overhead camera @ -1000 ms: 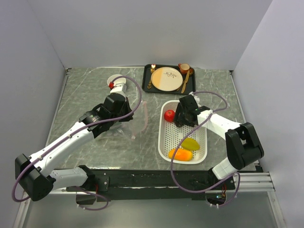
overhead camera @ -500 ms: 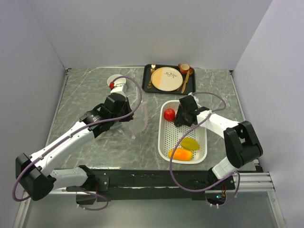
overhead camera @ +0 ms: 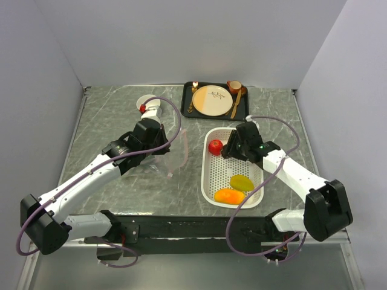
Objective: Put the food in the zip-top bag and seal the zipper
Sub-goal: Pick up the fake fruit from the bin.
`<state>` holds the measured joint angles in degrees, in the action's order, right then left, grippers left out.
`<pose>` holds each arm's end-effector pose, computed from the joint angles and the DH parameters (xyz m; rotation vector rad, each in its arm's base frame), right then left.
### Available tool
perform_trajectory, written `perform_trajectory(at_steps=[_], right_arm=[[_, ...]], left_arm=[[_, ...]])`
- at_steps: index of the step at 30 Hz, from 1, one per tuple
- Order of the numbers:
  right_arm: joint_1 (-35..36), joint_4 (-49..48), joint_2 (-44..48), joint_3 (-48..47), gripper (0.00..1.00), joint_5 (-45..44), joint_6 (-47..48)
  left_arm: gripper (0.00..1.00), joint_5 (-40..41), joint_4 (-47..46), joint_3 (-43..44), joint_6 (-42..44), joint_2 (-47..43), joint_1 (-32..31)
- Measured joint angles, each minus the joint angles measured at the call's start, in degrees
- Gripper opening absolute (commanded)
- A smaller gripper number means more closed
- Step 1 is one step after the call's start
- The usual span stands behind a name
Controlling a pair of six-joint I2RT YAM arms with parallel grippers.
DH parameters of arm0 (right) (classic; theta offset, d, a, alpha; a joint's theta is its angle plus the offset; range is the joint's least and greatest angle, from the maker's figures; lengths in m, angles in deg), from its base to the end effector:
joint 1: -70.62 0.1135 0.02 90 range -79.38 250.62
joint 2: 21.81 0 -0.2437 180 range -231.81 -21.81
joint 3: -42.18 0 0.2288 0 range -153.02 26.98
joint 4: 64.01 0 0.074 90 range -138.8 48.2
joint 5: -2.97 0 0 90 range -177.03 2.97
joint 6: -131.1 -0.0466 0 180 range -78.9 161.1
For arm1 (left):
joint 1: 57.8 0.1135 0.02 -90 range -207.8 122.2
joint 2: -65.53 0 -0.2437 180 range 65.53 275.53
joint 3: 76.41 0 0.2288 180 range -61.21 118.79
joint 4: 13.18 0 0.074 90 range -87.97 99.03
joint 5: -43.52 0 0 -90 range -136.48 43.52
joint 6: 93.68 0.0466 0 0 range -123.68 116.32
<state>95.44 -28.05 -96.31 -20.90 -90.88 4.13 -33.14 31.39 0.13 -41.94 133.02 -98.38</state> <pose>0.2380 0.1066 0.2144 0.2898 2.4209 0.4180 0.1967 -0.1543 0.3053 -0.0886 2.2190 -0.5244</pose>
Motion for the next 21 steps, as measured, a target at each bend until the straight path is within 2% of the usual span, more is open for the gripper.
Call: perform_trajectory(at_steps=[6, 16, 21], right_arm=[[1.6, 1.2, 2.4, -2.6, 0.38, 2.8, 1.1], [13.4, -1.3, 1.1, -9.5, 0.40, 7.6, 0.7], [16.6, -2.8, -2.3, -12.0, 0.41, 8.5, 0.6]], left_arm=[[0.01, 0.0, -0.2, 0.0, 0.0, 0.0, 0.0], [0.01, -0.8, -1.3, 0.0, 0.1, 1.0, 0.0], [0.01, -1.5, -1.3, 0.0, 0.1, 1.0, 0.0]])
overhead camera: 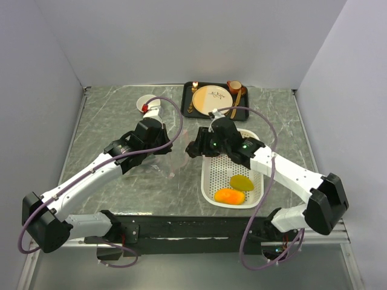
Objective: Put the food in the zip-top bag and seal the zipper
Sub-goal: Pick up the fake fruit from the bin, then place the fake fruit in the zipper food storage bag.
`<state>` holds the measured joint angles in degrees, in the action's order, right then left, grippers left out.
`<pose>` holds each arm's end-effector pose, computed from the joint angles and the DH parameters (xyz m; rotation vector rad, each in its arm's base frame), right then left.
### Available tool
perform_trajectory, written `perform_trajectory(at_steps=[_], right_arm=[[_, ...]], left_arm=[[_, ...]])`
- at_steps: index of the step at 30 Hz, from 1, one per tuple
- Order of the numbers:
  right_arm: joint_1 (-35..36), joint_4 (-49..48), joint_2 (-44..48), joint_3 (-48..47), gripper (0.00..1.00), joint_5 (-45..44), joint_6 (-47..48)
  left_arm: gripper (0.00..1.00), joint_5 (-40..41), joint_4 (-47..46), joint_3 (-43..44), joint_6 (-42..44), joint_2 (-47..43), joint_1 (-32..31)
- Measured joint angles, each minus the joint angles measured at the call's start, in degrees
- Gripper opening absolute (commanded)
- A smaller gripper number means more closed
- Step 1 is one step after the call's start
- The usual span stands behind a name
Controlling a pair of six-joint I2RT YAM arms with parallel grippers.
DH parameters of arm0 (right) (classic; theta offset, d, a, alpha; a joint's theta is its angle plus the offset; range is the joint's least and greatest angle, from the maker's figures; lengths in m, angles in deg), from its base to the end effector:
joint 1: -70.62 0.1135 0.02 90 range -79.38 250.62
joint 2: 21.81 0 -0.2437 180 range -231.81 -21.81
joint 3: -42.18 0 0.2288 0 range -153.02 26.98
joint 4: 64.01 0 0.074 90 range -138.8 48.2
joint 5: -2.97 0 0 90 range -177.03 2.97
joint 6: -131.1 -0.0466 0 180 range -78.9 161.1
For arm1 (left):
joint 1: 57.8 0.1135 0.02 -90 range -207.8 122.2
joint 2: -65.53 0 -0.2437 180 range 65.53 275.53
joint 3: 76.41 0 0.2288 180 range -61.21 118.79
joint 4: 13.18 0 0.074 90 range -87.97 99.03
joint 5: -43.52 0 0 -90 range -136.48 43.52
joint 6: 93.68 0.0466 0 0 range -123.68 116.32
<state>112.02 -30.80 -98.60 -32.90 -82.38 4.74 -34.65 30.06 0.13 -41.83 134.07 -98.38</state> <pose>0.2164 0.1958 0.2750 -0.1504 2.3049 0.8288 0.2000 -0.1587 0.3031 -0.0721 2.2244 -0.5520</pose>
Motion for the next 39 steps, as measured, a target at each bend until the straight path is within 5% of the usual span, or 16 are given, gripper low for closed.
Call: perform_trajectory(at_steps=[11, 18, 21, 31, 39], right_arm=[[2.5, -0.5, -8.1, -6.2, 0.45, 2.7, 0.2], [4.1, -0.7, -12.5, -10.2, 0.81, 4.9, 0.8], [4.5, -0.7, -12.7, -10.3, 0.87, 5.4, 1.1], [4.6, 1.0, -11.3, -10.2, 0.95, -1.4, 1.8], [0.6, 3.3, 0.1, -2.8, 0.97, -13.7, 0.7]], left_arm=[[0.01, 0.0, -0.1, 0.0, 0.0, 0.0, 0.0], [0.01, 0.0, -0.2, 0.0, 0.0, 0.0, 0.0], [0.01, 0.0, -0.3, 0.0, 0.0, 0.0, 0.0], [0.01, 0.2, -0.4, 0.0, 0.0, -0.2, 0.0], [0.01, 0.5, -0.4, 0.0, -0.1, -0.2, 0.0]])
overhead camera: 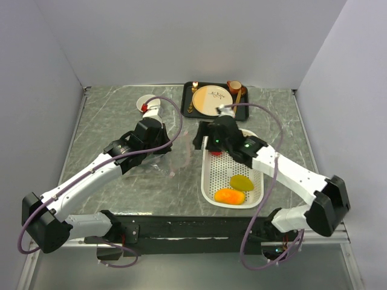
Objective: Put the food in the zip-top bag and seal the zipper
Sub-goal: Place the fake fruit in the zipper food storage bag.
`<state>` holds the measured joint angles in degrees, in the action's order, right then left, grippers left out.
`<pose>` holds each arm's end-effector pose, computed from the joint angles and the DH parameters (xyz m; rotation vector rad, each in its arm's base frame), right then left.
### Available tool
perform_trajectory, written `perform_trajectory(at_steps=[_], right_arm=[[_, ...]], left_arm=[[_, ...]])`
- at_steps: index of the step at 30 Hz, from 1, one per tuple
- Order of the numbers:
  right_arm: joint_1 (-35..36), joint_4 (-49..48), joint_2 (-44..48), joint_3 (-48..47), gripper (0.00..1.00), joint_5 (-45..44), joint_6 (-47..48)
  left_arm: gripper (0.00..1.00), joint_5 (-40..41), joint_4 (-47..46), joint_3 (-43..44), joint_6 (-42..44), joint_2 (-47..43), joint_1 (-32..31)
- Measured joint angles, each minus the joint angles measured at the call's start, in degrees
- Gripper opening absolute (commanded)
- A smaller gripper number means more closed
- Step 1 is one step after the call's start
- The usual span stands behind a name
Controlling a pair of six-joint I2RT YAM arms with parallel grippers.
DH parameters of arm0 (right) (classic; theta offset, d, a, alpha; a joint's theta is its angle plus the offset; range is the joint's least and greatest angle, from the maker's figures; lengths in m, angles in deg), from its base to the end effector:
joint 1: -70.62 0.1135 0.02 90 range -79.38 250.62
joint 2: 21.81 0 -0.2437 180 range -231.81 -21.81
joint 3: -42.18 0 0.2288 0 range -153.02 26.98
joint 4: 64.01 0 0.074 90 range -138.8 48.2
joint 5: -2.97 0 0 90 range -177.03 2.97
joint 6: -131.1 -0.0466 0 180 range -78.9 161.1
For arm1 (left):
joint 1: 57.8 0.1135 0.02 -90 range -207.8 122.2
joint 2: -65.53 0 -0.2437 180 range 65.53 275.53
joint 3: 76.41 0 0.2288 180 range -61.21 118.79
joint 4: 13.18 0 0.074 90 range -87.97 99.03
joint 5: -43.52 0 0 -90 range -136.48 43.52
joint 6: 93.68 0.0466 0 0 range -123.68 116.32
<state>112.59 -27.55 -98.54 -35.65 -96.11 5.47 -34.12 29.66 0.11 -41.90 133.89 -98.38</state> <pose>0.2210 0.1889 0.2856 -0.0321 2.2415 0.5864 0.2001 -0.1582 0.3045 -0.0799 2.2121 -0.5503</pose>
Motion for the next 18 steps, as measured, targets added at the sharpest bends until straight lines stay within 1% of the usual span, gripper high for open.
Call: perform_trajectory(at_steps=[2, 4, 6, 12, 18], right_arm=[[-2.9, 0.5, 2.2, 1.8, 0.97, -1.4, -0.7], [-5.6, 1.0, 2.6, 2.6, 0.96, -2.0, -1.0], [-8.0, 2.2, 2.0, 2.9, 0.94, -2.3, -0.9], [-13.1, 4.6, -2.6, 3.1, 0.90, -0.9, 1.9], [-15.1, 5.0, -8.0, 3.1, 0.89, 1.9, 4.2]], left_arm=[[0.01, 0.0, 0.0, 0.0, 0.0, 0.0, 0.0], [0.01, 0.0, 0.0, 0.0, 0.0, 0.0, 0.0], [0.01, 0.0, -0.3, -0.2, 0.0, 0.0, 0.0], [0.01, -0.5, -0.4, -0.2, 0.0, 0.1, 0.0], [0.01, -0.5, -0.4, -0.2, -0.1, 0.1, 0.0]])
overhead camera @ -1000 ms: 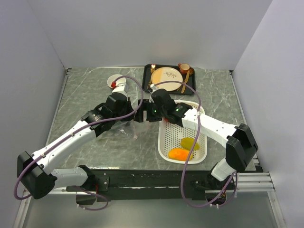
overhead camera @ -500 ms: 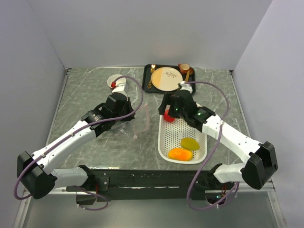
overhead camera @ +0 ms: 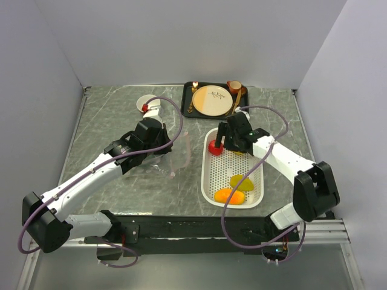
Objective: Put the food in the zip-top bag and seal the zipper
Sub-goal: Place the fake fruit in the zipper food storage bag, then pick up the fake fruit from the bin.
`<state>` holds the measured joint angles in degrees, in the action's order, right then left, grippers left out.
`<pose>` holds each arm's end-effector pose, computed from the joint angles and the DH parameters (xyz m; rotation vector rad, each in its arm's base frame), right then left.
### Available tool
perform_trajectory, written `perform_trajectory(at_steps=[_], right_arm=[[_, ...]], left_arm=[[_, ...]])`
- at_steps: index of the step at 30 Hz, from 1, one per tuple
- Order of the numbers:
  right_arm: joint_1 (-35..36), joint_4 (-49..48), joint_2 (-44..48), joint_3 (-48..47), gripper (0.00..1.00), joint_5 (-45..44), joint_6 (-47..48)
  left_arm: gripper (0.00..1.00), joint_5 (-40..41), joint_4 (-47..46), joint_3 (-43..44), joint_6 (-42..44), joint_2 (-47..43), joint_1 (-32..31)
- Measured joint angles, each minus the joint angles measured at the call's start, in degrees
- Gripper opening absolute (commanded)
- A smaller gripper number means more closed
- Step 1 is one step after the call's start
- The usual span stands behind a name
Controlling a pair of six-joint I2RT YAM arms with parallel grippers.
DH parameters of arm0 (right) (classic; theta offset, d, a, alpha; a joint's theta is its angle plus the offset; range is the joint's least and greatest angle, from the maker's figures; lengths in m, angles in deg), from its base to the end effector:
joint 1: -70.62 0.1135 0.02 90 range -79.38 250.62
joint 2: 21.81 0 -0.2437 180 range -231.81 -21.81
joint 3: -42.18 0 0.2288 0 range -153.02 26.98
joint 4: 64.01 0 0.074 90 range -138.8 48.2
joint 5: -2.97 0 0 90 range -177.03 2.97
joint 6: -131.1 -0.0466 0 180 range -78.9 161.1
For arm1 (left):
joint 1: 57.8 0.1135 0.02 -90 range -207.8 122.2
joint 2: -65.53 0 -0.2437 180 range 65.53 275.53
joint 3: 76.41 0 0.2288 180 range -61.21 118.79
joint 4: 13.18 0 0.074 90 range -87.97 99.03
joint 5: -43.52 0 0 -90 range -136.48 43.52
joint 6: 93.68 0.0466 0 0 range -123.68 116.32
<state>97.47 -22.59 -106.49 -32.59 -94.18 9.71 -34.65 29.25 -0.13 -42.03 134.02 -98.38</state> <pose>0.2684 0.1294 0.2229 0.1525 2.4744 0.2879 0.2004 -0.1591 0.3033 -0.0772 2.2151 -0.5609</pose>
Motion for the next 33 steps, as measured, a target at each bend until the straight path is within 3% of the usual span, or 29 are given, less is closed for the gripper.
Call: perform_trajectory(at_steps=[18, 24, 29, 33], right_arm=[[-0.5, -1.0, -10.1, -4.3, 0.87, 2.6, 3.2], [-0.5, -3.3, -11.9, -4.7, 0.80, 3.8, 4.0], [-0.5, -5.2, -13.3, -5.0, 0.67, 5.1, 4.7], [-0.5, -6.1, -13.4, -5.0, 0.66, 5.4, 5.4]], left_arm=[[0.01, 0.0, 0.6, 0.0, 0.0, 0.0, 0.0], [0.01, 0.0, 0.7, -0.3, -0.4, -0.7, 0.0], [0.01, 0.0, 1.2, -1.0, -0.6, -2.0, 0.0], [0.01, 0.0, 1.3, -1.0, -0.9, -2.1, 0.0]])
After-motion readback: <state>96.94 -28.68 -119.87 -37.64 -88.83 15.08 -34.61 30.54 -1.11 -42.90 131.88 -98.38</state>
